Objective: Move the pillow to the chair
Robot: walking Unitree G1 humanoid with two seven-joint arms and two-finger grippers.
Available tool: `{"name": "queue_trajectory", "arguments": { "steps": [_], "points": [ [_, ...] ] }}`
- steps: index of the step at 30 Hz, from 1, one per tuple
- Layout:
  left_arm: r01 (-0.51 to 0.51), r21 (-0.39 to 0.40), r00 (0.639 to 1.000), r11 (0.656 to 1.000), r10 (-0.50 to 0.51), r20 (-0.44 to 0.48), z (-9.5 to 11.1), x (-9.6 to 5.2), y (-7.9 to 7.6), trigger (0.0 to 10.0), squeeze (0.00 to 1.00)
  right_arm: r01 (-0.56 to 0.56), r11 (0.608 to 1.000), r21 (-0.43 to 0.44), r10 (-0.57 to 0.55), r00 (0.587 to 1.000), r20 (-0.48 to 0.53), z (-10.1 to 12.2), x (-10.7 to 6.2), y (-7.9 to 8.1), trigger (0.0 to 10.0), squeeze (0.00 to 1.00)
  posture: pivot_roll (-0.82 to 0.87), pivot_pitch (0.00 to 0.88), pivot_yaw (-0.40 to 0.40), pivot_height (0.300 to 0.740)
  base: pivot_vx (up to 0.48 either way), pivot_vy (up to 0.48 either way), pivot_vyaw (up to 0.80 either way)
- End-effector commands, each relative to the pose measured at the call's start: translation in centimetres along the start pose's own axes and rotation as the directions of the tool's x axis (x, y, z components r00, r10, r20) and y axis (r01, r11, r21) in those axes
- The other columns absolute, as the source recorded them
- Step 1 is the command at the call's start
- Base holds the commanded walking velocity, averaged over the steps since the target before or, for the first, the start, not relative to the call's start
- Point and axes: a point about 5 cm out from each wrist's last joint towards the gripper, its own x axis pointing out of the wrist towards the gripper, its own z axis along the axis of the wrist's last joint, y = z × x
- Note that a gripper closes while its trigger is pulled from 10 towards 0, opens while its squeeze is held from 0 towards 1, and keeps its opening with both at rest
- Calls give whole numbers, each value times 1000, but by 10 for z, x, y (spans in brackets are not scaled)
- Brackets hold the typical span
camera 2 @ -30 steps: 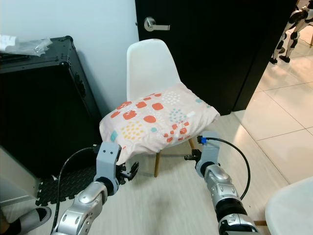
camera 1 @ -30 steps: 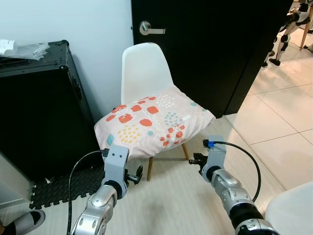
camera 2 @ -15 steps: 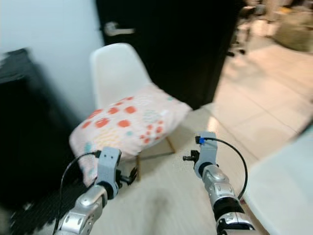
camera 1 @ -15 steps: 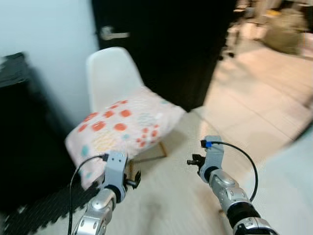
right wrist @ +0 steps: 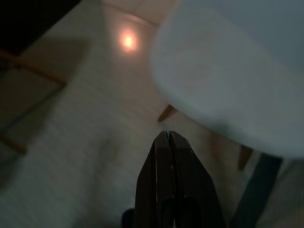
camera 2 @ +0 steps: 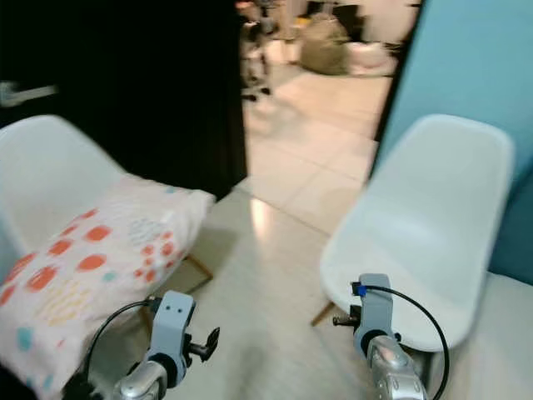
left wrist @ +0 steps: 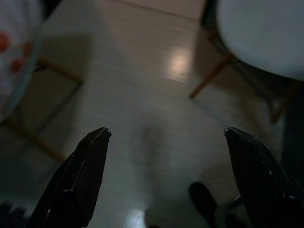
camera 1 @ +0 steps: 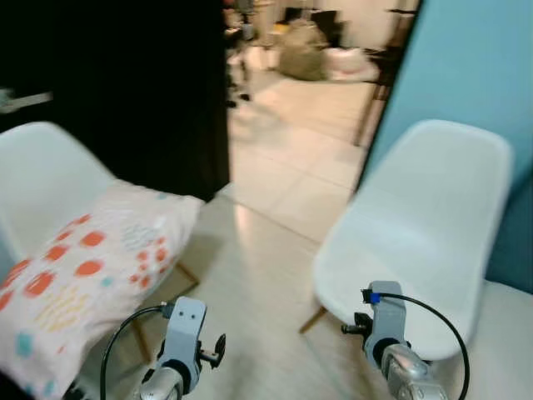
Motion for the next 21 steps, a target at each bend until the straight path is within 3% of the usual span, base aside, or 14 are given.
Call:
{"name": "queue_trajectory", "arguments": {
  "steps": [1,8,21],
  "points": [
    [12,11,1000,1000,-12,-10,-4,-3,-1,10000,0,-8,1000,8,8,1000,-24,-4,-1,4,10000,0,-49,61,12,740,0,0,-788],
    [-18,-3,1000,1000,18,-23,-7,-8,1,10000,0,-19,1000,-20,18,996,-87,-10,-5,6,10000,0,-43,72,12,740,0,0,-787],
    [-127,-73,991,989,123,-49,-12,-20,10,10000,0,-27,999,-45,22,995,-102,-16,-22,5,10000,0,-44,78,3,740,0,0,-786]
  ]
}}
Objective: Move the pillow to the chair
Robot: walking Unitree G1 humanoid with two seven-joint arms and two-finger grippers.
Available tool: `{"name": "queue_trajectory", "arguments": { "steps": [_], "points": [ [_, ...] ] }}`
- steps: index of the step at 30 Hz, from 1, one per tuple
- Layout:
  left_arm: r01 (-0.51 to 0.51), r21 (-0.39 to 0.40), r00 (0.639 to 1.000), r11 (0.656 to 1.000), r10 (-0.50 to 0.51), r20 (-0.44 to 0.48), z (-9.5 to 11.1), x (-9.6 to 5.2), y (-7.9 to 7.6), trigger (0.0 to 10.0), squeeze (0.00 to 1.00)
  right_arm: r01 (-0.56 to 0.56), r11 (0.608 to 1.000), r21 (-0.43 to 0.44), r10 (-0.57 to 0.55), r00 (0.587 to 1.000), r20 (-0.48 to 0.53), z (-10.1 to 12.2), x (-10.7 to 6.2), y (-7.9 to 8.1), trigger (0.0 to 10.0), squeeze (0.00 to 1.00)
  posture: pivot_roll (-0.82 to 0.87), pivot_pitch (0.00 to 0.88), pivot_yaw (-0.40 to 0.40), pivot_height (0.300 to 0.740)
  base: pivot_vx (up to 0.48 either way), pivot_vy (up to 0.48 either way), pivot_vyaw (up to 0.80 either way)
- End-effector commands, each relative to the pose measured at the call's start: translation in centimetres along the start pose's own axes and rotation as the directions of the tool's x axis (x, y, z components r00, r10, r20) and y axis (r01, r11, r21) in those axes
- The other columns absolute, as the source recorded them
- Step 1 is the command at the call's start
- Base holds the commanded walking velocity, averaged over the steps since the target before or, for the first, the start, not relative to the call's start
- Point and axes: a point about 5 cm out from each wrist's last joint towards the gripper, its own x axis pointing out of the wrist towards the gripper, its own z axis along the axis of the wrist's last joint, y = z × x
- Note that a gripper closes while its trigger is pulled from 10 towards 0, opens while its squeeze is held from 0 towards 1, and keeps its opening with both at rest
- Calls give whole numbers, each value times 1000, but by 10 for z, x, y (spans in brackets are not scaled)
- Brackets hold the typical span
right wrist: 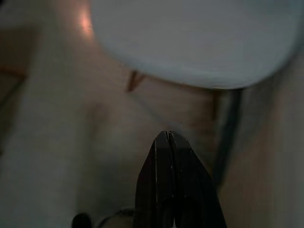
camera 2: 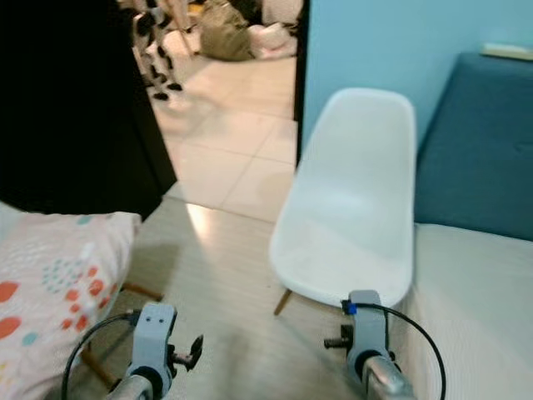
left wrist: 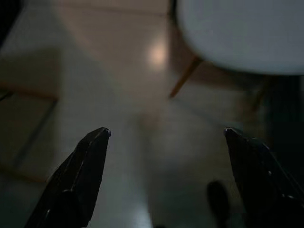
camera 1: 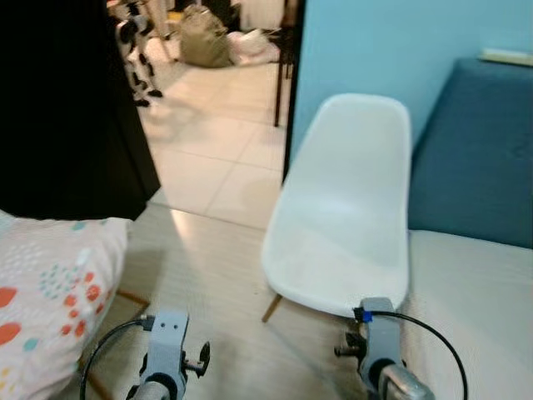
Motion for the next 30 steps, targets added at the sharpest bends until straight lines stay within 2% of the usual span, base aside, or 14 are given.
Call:
{"name": "queue_trajectory", "arguments": {
  "steps": [1,7,30],
  "points": [
    [-35,-24,998,999,34,-45,-9,-5,8,10000,0,-8,1000,-8,8,1000,-10,-3,-3,4,10000,0,-46,80,-4,740,0,0,-781],
    [-52,-57,997,997,48,-60,-12,-11,9,10000,0,-5,1000,-23,5,1000,-13,-4,-11,3,10000,0,-43,78,-30,740,0,0,-784],
    [-7,-61,996,998,1,-92,-14,-9,6,10000,0,-2,1000,13,2,1000,-21,-4,-9,6,10000,0,-36,57,-12,740,0,0,-783]
  ]
}}
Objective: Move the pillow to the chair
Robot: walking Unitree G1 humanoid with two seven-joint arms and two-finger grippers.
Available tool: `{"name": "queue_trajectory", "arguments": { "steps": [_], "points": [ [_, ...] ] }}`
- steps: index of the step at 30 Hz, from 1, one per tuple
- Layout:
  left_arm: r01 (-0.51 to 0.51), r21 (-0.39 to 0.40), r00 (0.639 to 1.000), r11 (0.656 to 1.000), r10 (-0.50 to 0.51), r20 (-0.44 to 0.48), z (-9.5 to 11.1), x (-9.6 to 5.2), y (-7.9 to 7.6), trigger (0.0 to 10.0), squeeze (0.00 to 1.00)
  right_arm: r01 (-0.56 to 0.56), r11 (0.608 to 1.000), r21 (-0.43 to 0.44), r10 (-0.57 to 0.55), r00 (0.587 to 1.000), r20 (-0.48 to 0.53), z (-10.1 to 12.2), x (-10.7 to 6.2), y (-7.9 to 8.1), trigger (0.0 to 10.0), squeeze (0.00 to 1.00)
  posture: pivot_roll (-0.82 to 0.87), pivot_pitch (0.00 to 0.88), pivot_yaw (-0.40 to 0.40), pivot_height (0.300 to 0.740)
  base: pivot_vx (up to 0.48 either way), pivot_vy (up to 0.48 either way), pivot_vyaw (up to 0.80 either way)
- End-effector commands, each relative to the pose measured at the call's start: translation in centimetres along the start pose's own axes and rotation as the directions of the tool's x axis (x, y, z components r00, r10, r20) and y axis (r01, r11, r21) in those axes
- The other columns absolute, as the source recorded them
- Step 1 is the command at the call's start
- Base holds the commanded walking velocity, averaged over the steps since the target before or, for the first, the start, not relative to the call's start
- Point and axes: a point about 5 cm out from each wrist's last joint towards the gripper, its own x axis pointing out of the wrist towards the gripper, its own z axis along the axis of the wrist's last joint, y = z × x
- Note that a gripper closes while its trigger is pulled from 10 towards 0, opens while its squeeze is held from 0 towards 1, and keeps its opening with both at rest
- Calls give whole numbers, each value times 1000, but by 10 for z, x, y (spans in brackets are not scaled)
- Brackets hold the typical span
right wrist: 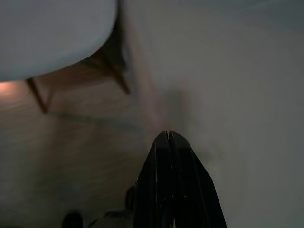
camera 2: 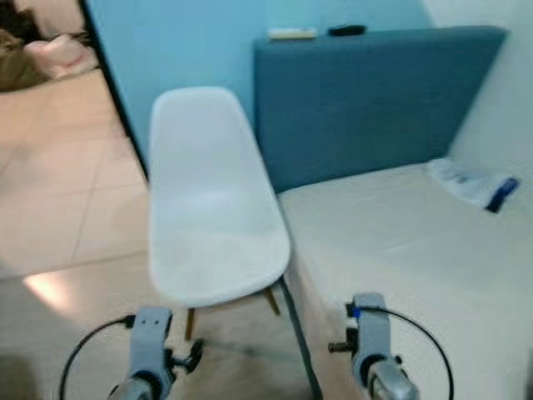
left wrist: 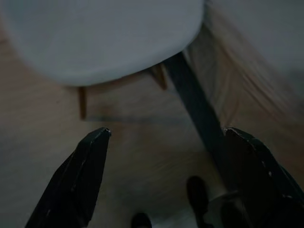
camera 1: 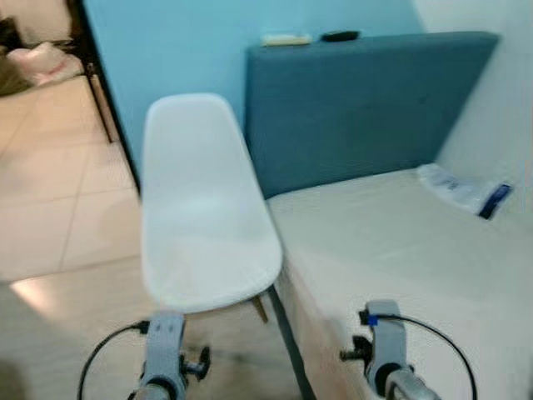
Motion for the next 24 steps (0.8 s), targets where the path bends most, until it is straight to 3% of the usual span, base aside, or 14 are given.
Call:
{"name": "queue_trajectory", "arguments": {
  "steps": [1,24],
  "points": [
    [-13,0,999,1000,13,-36,-8,-3,4,10000,0,-7,1000,18,7,1000,-22,-7,-1,4,10000,0,-36,57,-12,740,0,0,-781],
    [25,44,1000,999,-26,6,0,-2,0,10000,0,36,997,65,-36,999,-1,-4,-2,0,10000,0,-44,84,12,740,0,0,-783]
  ]
}}
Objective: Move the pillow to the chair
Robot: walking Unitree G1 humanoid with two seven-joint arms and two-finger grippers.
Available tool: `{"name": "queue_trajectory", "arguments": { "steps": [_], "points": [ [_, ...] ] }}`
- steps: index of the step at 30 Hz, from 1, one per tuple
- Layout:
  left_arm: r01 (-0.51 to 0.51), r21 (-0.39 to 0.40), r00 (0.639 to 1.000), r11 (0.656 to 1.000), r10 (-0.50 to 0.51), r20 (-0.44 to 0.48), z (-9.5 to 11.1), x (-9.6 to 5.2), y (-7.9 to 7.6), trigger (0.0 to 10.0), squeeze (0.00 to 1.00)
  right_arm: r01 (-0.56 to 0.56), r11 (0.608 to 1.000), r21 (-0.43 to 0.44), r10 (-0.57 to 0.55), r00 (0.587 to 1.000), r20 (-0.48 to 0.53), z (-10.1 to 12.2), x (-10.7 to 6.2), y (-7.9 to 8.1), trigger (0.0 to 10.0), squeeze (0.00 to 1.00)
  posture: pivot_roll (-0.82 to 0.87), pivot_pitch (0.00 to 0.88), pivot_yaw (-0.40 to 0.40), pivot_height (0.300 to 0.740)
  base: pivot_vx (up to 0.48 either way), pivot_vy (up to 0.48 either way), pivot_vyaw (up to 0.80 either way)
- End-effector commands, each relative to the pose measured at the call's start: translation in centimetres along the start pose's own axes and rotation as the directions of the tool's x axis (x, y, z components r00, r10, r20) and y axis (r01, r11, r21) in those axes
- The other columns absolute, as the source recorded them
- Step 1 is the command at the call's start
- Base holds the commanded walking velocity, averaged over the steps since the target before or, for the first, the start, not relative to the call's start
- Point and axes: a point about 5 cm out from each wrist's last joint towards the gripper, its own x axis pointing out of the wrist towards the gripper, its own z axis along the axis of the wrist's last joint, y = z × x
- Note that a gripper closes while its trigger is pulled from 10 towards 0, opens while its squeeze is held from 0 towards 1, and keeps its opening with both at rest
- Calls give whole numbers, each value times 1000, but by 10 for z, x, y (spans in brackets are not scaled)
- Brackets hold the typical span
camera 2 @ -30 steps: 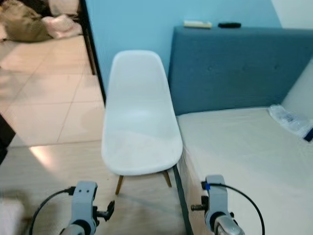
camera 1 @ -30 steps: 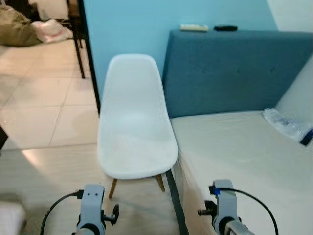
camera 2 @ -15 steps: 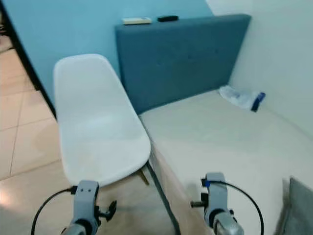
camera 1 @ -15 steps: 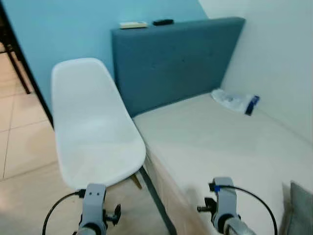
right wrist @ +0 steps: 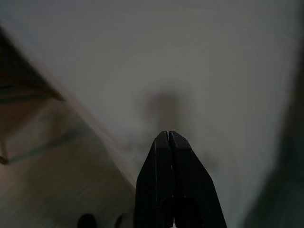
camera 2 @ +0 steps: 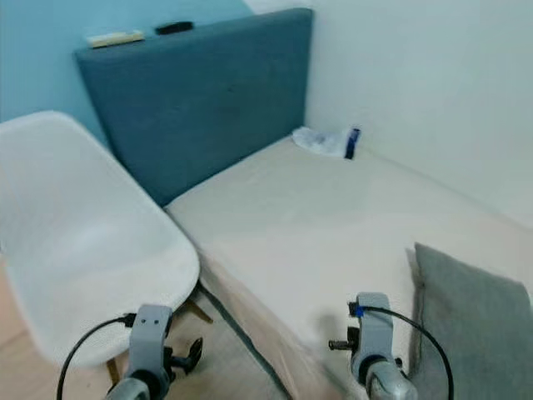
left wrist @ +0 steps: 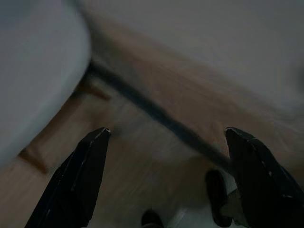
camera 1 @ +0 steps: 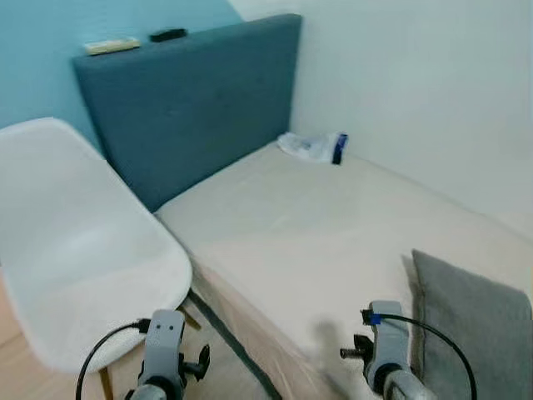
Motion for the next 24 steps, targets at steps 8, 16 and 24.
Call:
{"name": "queue_trajectory", "arguments": {
  "steps": [8,16,24],
  "points": [
    [17,20,1000,1000,-18,18,1,-2,-2,10000,0,39,999,29,-39,999,6,1,0,-5,10000,0,-43,88,14,740,0,0,-781],
    [18,19,1000,1000,-18,25,2,-1,-1,10000,0,49,998,37,-49,999,7,1,1,-7,10000,0,-42,87,12,740,0,0,-781],
    [16,20,999,1000,-16,32,2,-1,-1,10000,0,62,997,52,-63,998,10,2,1,-9,10000,0,-40,88,14,740,0,0,-782]
  ]
}}
